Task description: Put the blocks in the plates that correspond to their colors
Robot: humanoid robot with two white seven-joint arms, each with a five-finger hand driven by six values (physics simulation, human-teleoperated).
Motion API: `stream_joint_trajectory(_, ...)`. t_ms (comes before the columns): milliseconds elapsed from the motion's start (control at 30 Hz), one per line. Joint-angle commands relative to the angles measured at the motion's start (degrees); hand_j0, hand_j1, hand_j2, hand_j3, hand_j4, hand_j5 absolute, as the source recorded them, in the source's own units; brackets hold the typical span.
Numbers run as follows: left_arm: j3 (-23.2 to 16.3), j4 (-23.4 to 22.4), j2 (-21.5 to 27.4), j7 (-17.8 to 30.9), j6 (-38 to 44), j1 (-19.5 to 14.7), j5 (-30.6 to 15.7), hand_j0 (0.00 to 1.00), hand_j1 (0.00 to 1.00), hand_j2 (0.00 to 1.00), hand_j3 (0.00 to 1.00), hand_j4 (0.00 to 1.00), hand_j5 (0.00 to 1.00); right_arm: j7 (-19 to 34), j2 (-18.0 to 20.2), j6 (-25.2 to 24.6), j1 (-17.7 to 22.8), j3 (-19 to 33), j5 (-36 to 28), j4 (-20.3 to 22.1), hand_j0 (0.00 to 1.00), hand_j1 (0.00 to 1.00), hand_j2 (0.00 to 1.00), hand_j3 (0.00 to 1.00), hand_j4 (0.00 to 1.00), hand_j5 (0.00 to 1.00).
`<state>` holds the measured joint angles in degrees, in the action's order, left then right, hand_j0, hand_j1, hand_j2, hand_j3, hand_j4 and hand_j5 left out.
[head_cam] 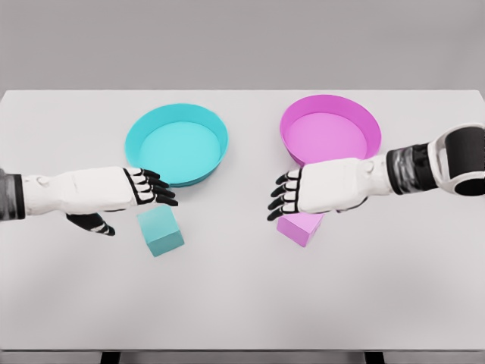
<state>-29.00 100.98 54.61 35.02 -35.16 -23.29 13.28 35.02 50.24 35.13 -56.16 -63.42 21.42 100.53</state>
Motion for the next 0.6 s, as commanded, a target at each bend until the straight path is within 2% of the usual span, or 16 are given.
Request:
stream_joint_trajectory(0, -1.06, 0.01, -1.18, -0.02, 0.16, 0.00, -0.10, 1.00, 1.00, 1.00, 1.00, 1.00, 1.00, -0.02, -0.75, -0.13, 0.00, -1.00, 0.38, -0.42, 1.00, 1.00, 1.00, 1.00, 1.00, 1.00)
stream_joint_trajectory(200, -2.73, 0.01, -2.14, -0.02, 0.16, -0.09, 0.07, 1.00, 1.00, 1.00, 1.00, 1.00, 1.00, -0.02, -1.90, -0.13, 0.09, -1.18, 0.90, -1.82, 1.00, 1.00, 1.00, 1.00, 1.00, 1.00)
stream_joint_trajectory(333, -3.17, -0.08, -3.46, -0.02, 0.16, -0.09, 2.27, 1.00, 1.00, 1.00, 1.00, 1.00, 1.00, -0.02, -1.99, -0.13, 0.09, -1.35, 0.99, -2.18, 1.00, 1.00, 1.00, 1.00, 1.00, 1.00)
stream_joint_trajectory(567, -4.31, -0.52, -4.08, -0.02, 0.16, -0.35, 3.06, 1.00, 1.00, 1.00, 1.00, 1.00, 1.00, -0.02, -3.04, -0.13, 0.00, -3.64, 1.78, -3.32, 1.00, 1.00, 1.00, 1.00, 1.00, 1.00)
